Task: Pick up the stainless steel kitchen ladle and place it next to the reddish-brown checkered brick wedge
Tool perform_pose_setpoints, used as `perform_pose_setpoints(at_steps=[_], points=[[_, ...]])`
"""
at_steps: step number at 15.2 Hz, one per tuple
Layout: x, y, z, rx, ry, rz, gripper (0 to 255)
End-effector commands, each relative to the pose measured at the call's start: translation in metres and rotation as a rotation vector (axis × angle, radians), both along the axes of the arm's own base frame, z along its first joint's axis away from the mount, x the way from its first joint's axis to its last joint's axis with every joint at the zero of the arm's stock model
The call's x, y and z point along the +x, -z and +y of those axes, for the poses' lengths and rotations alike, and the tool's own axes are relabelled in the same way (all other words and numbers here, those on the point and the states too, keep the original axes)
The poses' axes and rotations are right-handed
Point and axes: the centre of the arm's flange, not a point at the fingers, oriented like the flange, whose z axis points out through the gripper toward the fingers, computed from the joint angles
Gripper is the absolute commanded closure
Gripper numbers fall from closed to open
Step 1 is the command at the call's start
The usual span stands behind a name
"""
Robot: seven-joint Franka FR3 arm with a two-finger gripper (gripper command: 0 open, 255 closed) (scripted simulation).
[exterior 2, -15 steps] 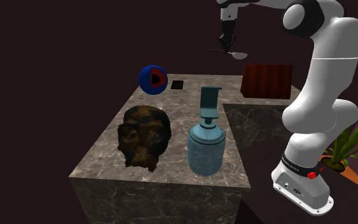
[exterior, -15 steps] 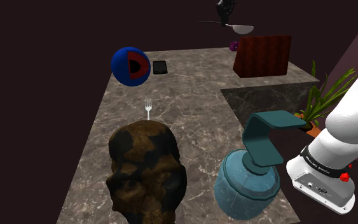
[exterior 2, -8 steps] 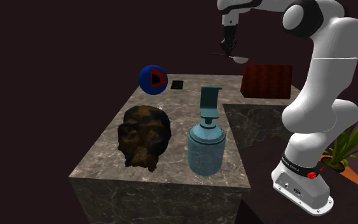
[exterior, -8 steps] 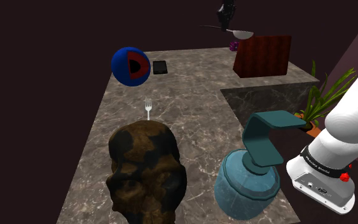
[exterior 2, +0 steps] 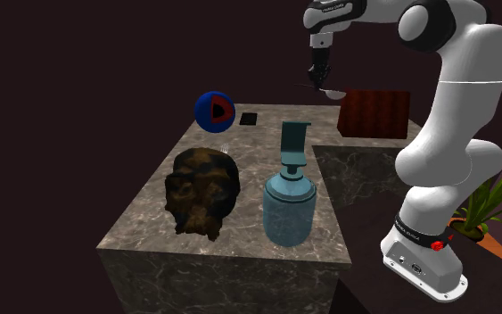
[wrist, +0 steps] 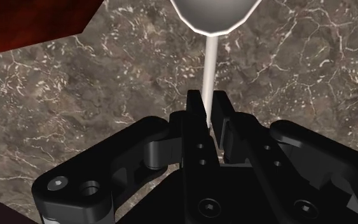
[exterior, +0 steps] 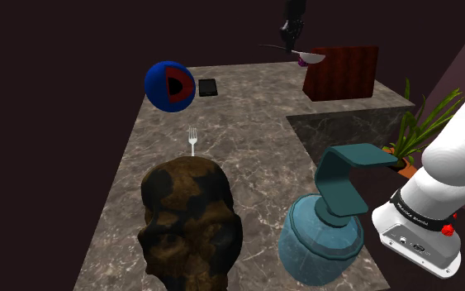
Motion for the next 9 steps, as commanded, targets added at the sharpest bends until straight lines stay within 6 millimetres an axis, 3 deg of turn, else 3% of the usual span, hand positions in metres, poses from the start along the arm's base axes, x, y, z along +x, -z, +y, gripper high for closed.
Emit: perform_pose_setpoints(at_steps=[1,9], points=[[-0.001,0.01,0.0,0.0,0.0,0.0,255],[-0.001,0.052,0.0,0.0,0.0,0.0,255]])
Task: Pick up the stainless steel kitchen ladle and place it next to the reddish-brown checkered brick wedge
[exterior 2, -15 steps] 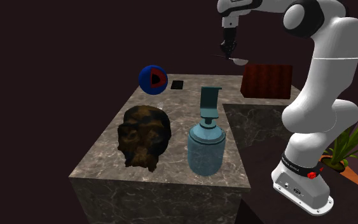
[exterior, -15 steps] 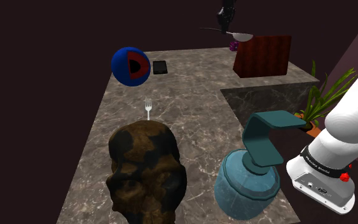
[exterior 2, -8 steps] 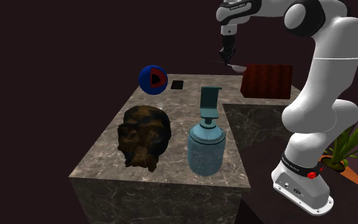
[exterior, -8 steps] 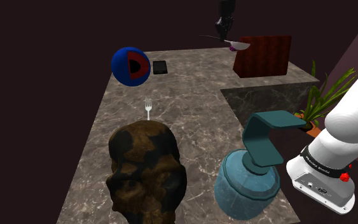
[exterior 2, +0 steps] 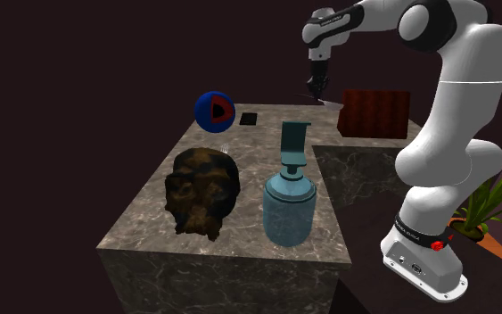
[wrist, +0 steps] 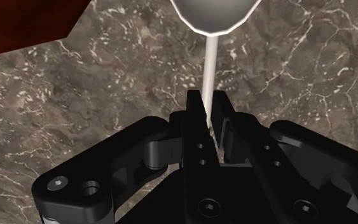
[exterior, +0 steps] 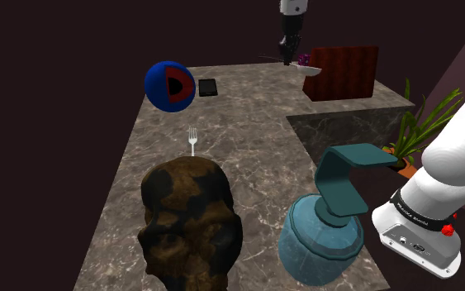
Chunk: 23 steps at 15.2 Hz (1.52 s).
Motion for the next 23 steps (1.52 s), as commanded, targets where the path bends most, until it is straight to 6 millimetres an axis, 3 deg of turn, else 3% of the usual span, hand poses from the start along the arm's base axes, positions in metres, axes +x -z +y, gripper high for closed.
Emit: perform_pose_setpoints(at_steps=[1,23], points=[[0.0,0.01,-0.001,0.0,0.0,0.0,255],[0.0,0.126,-0.001,0.0,0.0,0.0,255]])
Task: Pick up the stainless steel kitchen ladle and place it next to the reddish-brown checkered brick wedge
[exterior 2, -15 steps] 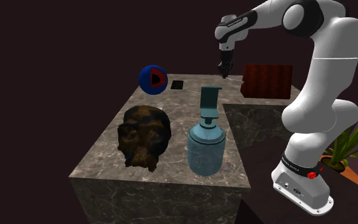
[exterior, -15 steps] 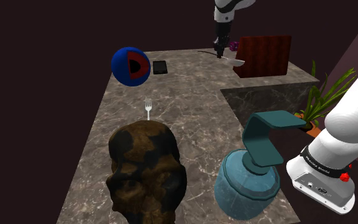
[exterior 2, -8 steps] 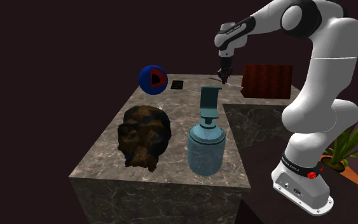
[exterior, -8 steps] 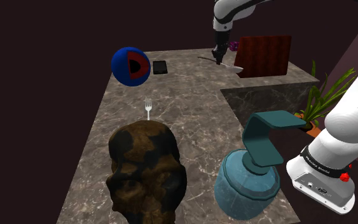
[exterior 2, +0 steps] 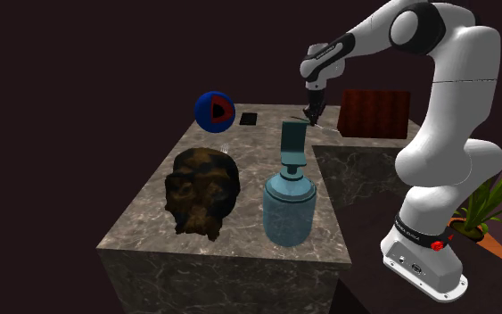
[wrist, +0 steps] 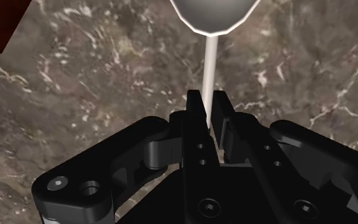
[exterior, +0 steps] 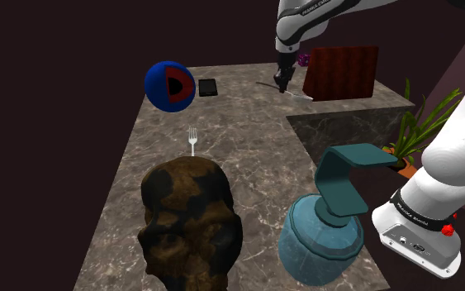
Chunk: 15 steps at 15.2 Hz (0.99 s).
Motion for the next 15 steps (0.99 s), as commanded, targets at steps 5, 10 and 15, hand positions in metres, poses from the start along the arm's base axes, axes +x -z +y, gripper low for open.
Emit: perform_pose_setpoints(at_steps=[5,10,15], points=[[-0.0003,0.0198,0.0009,0.0,0.0,-0.001,255],[-0.0003,0.0198,0.0009,0.0,0.0,-0.001,255],[-0.0003,0.0198,0.0009,0.0,0.0,-0.001,0]])
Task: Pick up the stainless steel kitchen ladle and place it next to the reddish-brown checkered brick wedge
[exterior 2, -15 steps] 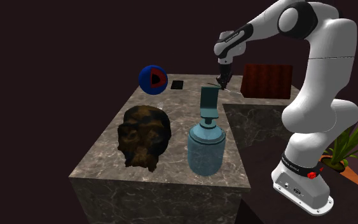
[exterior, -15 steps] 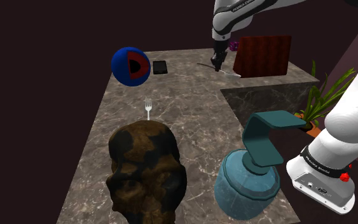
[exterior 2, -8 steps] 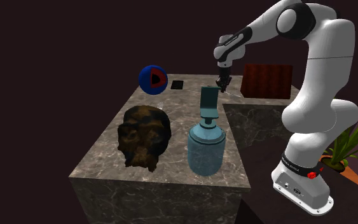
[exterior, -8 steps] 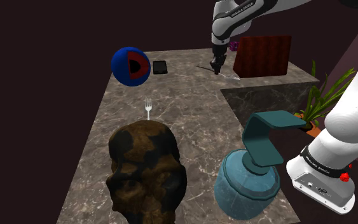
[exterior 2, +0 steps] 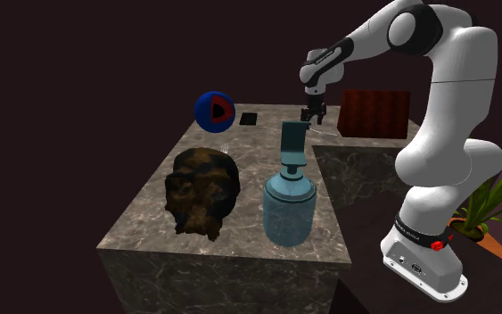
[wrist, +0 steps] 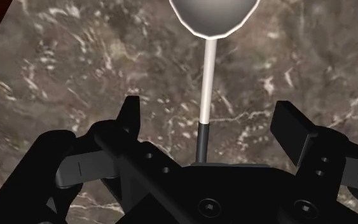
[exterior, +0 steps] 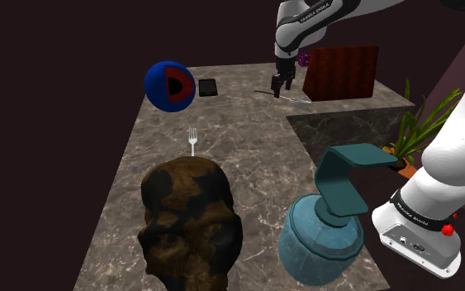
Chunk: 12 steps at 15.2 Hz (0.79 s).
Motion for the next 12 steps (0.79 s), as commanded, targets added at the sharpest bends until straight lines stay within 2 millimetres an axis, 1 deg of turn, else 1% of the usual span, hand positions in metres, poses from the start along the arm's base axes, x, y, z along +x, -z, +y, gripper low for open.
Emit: perform_pose_setpoints(at_steps=[1,4,5,12], points=[[0.0,0.0,0.0,0.0,0.0,0.0,0],[0.002,-0.039,0.002,0.0,0.0,0.0,0],[0.002,-0.05,0.003,0.0,0.0,0.0,0],[0.002,-0.05,0.003,0.0,0.0,0.0,0]])
